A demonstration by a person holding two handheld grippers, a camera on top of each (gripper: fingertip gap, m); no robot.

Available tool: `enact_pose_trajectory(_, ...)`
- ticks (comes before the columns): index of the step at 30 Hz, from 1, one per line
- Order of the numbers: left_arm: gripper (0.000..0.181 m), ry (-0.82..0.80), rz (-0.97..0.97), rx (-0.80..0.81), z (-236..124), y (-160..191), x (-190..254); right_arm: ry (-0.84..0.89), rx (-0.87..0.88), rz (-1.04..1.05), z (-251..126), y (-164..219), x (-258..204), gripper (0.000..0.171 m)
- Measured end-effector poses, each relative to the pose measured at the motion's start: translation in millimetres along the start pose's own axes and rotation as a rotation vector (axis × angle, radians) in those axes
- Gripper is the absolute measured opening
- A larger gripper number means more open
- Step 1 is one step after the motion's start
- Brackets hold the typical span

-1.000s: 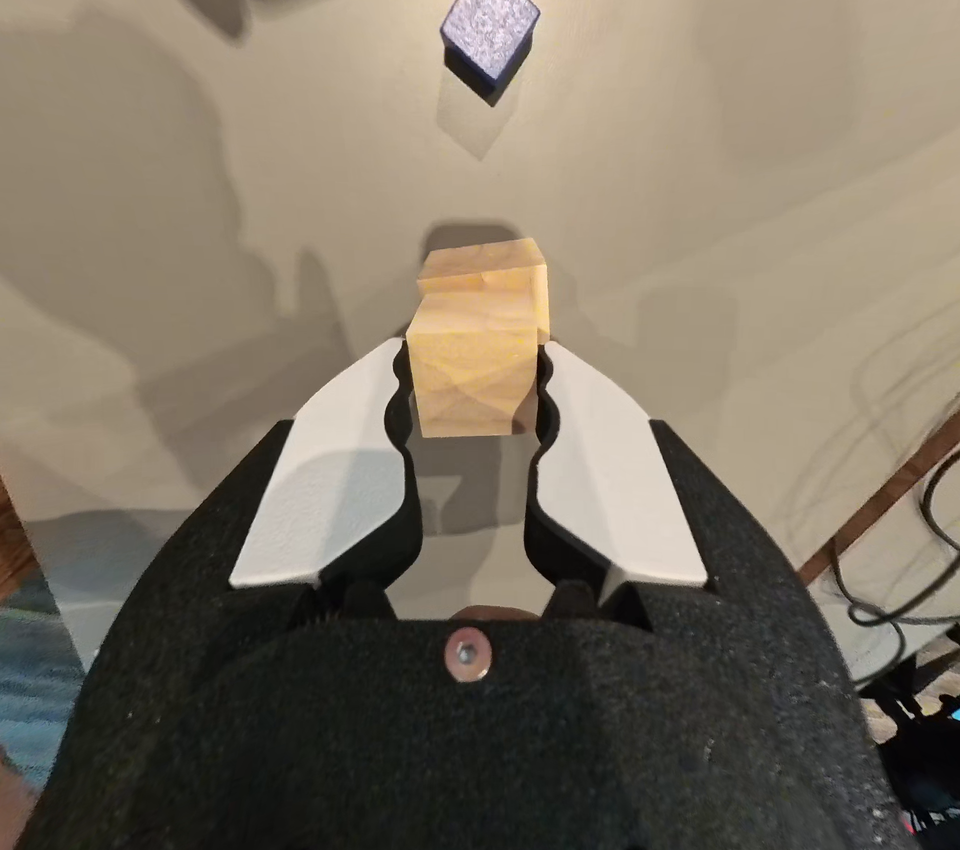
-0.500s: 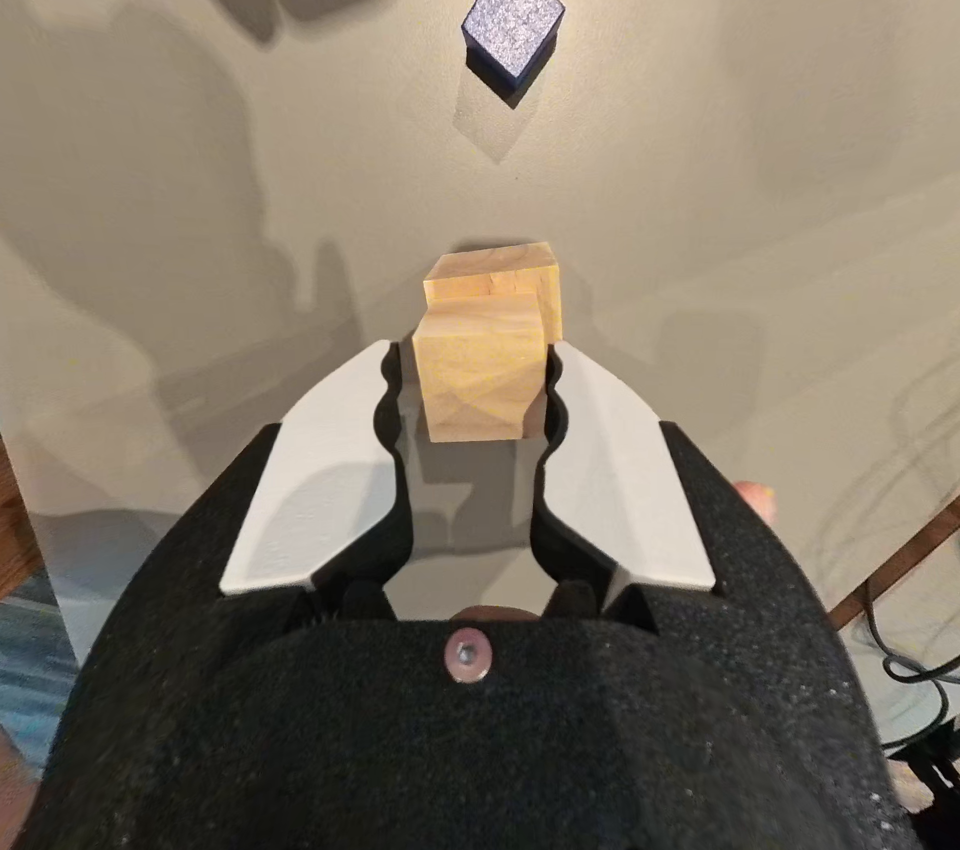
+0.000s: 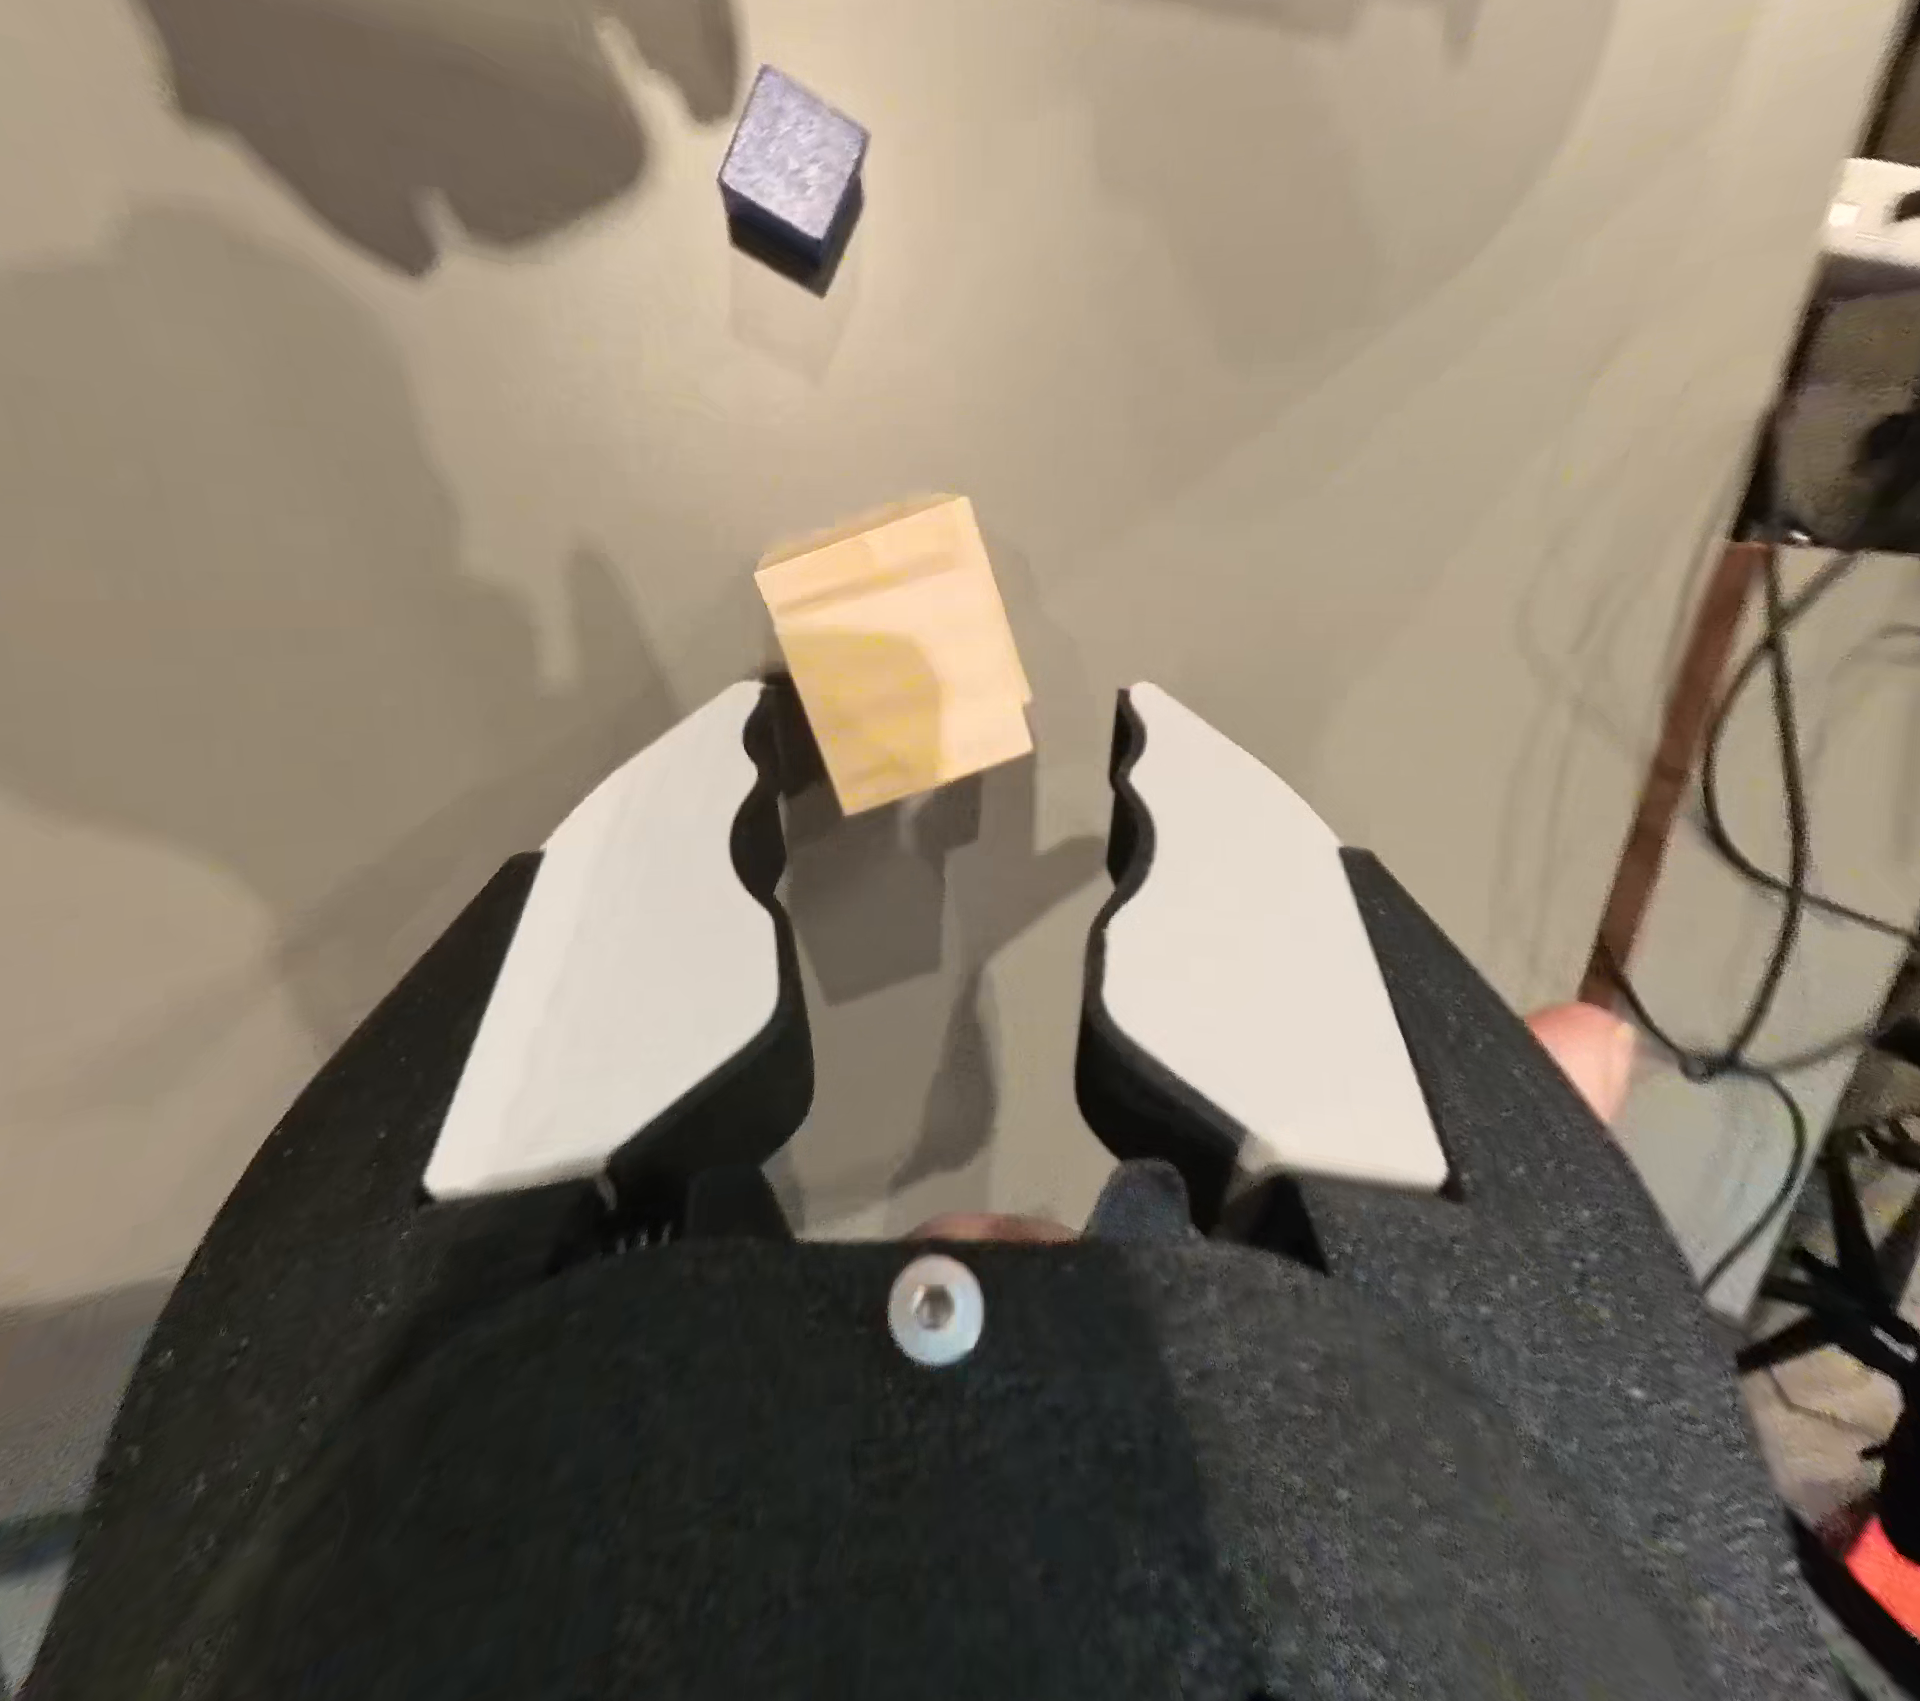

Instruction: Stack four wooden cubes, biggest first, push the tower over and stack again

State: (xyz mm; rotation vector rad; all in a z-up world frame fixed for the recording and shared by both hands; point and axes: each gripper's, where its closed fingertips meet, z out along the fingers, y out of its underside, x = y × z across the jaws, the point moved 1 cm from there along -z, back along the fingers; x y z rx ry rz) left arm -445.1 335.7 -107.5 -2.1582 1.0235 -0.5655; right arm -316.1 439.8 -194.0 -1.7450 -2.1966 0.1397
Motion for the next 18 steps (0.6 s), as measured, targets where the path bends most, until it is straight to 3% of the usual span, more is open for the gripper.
enact_pose_trajectory(1,0.069,0.005,-0.006,-0.012,4,2,-2,0.044,0.029,0.027,-6,1,-1,0.060)
enact_pose_trajectory(7,0.069,0.037,-0.070,-0.095,39,17,-11,0.326,0.233,0.256,-64,11,-12,0.059)
enact_pose_trajectory(12,0.068,-0.018,-0.171,-0.229,77,38,-21,0.451,0.376,0.442,-112,28,-35,0.059)
enact_pose_trajectory(18,0.064,-0.118,-0.305,-0.381,112,64,-44,0.522,0.326,0.458,-139,49,-52,0.059)
